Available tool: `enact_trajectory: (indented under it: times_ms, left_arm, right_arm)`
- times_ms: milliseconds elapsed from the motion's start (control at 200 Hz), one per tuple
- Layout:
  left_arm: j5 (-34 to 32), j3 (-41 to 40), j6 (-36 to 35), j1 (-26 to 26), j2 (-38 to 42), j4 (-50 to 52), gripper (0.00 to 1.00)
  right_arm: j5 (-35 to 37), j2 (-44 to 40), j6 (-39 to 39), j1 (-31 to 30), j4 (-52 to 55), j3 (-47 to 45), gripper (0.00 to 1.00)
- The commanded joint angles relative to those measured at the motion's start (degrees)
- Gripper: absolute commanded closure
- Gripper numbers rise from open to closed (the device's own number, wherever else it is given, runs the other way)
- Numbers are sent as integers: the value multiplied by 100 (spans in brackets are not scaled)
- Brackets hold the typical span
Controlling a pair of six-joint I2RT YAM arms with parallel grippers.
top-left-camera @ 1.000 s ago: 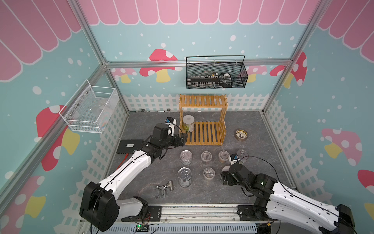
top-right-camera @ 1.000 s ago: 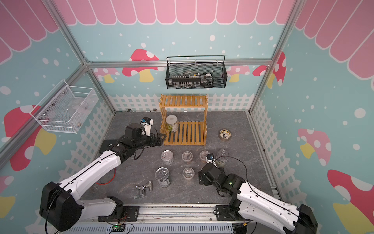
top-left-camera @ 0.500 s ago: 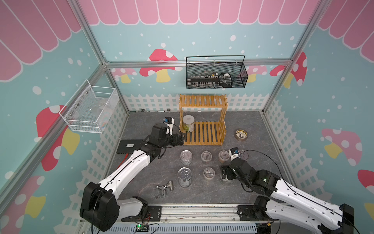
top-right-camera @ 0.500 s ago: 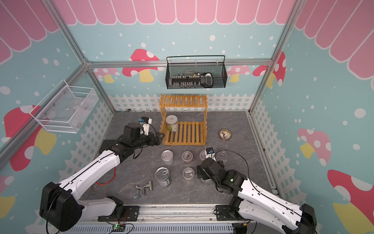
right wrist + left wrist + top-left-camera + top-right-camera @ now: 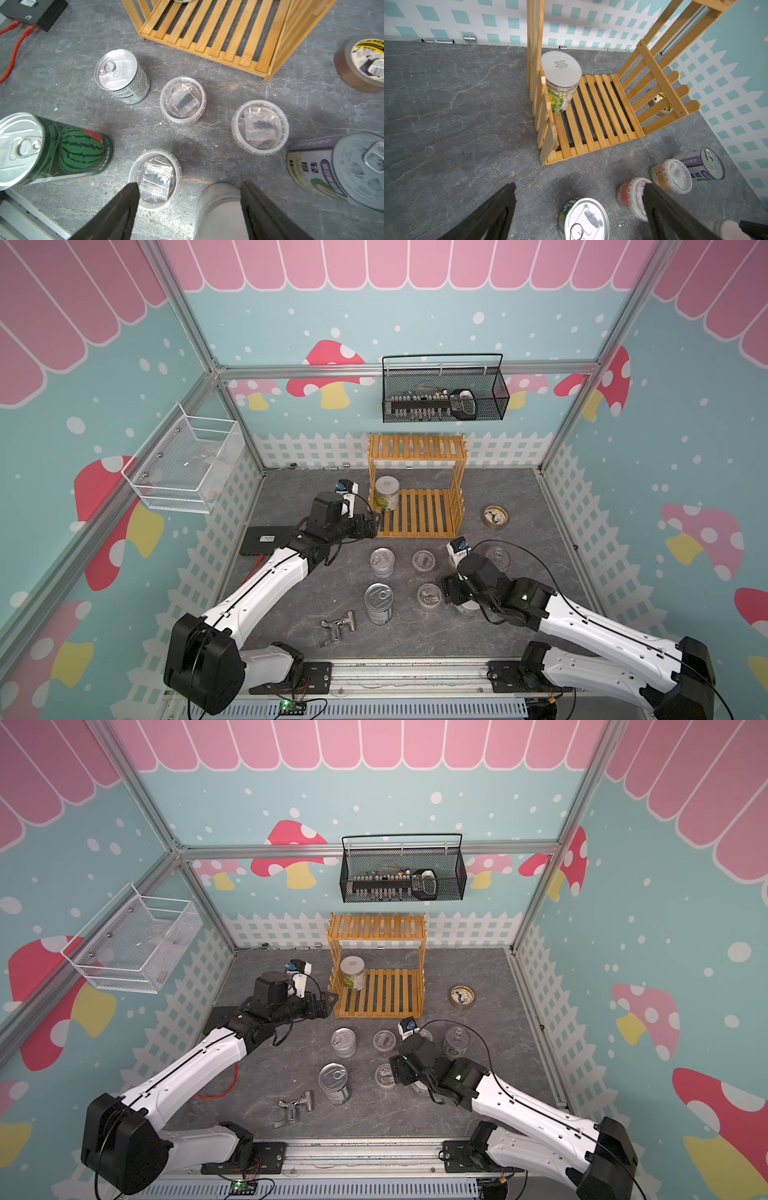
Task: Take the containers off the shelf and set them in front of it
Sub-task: Place the container at the center of the board, then adjust the container at the center of the board.
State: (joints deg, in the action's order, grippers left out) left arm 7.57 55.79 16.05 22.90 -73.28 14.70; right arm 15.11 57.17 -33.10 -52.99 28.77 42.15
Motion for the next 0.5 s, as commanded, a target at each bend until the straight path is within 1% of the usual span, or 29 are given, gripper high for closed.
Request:
enact_trajectory:
  times_ms: [0,290,495]
  left_arm:
    - [30,117,-76,-39,88,-63,1]
    - [33,104,-67,-41,106,-51,1]
    - [25,72,-76,-40,112,-49,1]
  right_arm:
    - [-355,231,351,-48,-182,196,19]
    - [-1053,786,575,-3,-656,150,19]
    - [-1301,1198,660,146,-1034,126,18]
